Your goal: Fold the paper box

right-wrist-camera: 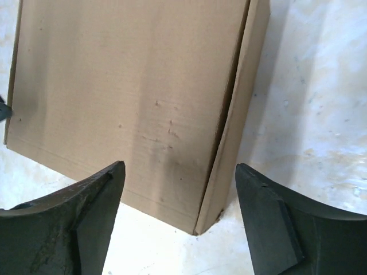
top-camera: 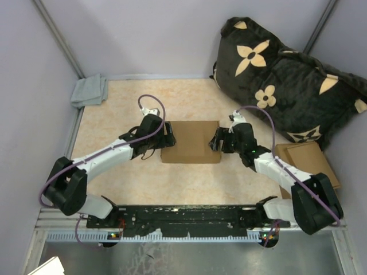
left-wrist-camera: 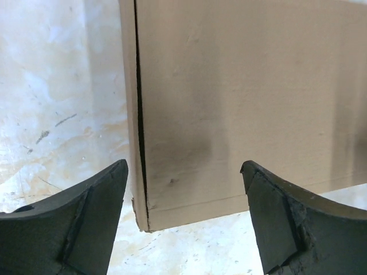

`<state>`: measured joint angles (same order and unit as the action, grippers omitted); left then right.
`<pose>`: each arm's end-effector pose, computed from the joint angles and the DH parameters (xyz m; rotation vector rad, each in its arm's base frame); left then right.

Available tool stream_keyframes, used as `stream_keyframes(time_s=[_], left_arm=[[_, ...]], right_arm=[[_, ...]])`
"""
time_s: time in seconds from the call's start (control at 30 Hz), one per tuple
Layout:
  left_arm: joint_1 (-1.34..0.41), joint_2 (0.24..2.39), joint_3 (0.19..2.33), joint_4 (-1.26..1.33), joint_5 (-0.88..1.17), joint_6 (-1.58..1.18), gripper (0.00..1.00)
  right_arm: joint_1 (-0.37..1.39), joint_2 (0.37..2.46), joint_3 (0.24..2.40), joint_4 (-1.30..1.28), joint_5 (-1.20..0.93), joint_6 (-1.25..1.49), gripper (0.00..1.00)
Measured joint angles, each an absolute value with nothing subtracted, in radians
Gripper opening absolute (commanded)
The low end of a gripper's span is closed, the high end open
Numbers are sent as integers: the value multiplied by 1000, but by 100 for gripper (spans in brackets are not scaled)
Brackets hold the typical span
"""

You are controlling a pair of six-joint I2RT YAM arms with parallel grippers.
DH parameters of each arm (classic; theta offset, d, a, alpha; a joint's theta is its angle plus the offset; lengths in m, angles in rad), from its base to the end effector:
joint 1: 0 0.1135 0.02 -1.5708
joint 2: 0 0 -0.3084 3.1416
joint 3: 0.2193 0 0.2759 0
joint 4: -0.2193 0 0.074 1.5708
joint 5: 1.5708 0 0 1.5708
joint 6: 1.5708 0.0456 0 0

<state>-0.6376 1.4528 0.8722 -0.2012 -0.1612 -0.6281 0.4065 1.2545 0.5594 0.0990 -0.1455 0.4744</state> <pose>0.2665 -0.1883 0.2384 -0.0687 2.3806 -0.4311 0.2435 0.1120 0.2134 -0.0104 2.2361 0.6522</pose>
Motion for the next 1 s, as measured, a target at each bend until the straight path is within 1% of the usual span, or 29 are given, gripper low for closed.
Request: stream_keyframes(time_s=[0.07, 0.17, 0.37, 0.6, 1.0], left_arm=[[-638, 1432, 902, -225, -178, -610, 95], [-638, 1379, 926, -251, -204, -587, 99], [-638, 1240, 934, -331, -253, -534, 99], [-638, 1083, 897, -407, -286, -457, 100], [-638, 1044, 870, -472, -306, -414, 100]], right_arm=[[410, 1211, 576, 47, -107, 463, 94], [410, 1164, 624, -18, -38, 436, 99], [410, 1103, 762, -137, 68, 387, 99], [410, 1006, 812, -237, 117, 384, 99], [410, 945, 795, -332, 142, 385, 99]])
